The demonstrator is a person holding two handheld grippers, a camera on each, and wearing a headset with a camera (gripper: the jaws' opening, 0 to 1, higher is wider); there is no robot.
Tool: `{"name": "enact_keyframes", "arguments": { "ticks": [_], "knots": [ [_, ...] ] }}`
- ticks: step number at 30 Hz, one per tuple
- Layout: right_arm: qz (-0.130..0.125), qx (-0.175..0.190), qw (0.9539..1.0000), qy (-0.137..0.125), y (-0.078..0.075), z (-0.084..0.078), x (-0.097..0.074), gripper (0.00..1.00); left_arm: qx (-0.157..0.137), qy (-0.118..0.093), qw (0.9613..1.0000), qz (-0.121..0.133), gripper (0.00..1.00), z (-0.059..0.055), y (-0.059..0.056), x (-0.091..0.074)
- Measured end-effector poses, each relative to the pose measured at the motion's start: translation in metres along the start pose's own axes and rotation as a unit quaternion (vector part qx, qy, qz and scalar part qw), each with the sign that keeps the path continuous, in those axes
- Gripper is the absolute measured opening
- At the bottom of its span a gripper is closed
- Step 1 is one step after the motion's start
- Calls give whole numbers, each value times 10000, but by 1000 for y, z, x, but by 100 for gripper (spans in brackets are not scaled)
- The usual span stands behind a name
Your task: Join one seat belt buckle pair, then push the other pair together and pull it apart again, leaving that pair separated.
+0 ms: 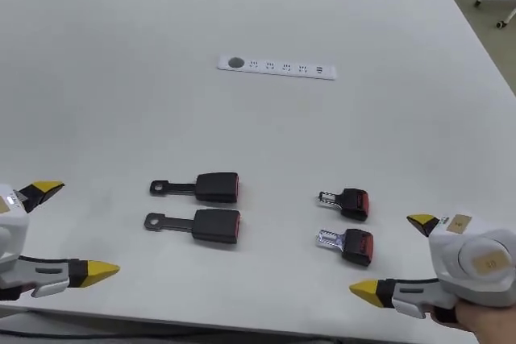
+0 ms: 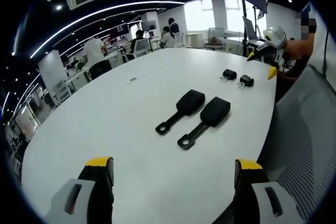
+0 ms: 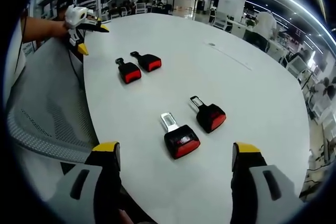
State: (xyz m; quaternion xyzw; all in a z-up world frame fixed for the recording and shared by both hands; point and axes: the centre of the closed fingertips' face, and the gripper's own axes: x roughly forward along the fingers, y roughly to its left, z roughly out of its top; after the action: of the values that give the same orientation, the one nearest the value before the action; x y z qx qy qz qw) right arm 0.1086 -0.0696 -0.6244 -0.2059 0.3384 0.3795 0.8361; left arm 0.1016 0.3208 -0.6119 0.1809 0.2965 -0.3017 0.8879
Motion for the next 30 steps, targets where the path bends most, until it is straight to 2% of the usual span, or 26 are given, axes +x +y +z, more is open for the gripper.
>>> {"name": "enact_keyframes", "arguments": {
  "ticks": [4, 8, 10, 11, 18, 20, 22, 26, 27, 30],
  "knots": [
    [11, 21, 10000, -97, 0, 4, -1, 85, -57, -102, 9999, -49, 97, 2, 1, -1],
    [16, -35, 9999, -116, 0, 5, 0, 86, -41, -120, 9997, -203, 96, 1, -4, 0],
    [11, -73, 9999, -138, 0, 8, -1, 86, 104, -85, 9997, -207, 95, -3, 0, 0],
    [8, -73, 9999, -142, 0, 8, -1, 86, 127, -98, 9997, -207, 95, 1, -4, -1],
    [75, -54, 9999, -79, 1, 4, -2, 83, 62, -137, 9998, -124, 94, 10, -4, -6],
    [85, -94, 9999, -54, 1, 3, -3, 82, 220, -73, 9996, -139, 94, 5, -3, -6],
    [91, -96, 9999, -62, 2, 3, -3, 81, 108, -28, 9998, -154, 95, 2, -3, -7],
    [80, -96, 9999, -73, 0, 4, -2, 82, -254, -216, 9994, -14, 94, 8, 6, -14],
    [74, -100, 9999, -77, -1, 5, -2, 82, -247, -205, 9995, -2, 93, 5, 10, -14],
    [60, -122, 9999, -71, -3, 6, -3, 82, -259, -221, 9994, -37, 94, 6, 5, -12]
  ]
}}
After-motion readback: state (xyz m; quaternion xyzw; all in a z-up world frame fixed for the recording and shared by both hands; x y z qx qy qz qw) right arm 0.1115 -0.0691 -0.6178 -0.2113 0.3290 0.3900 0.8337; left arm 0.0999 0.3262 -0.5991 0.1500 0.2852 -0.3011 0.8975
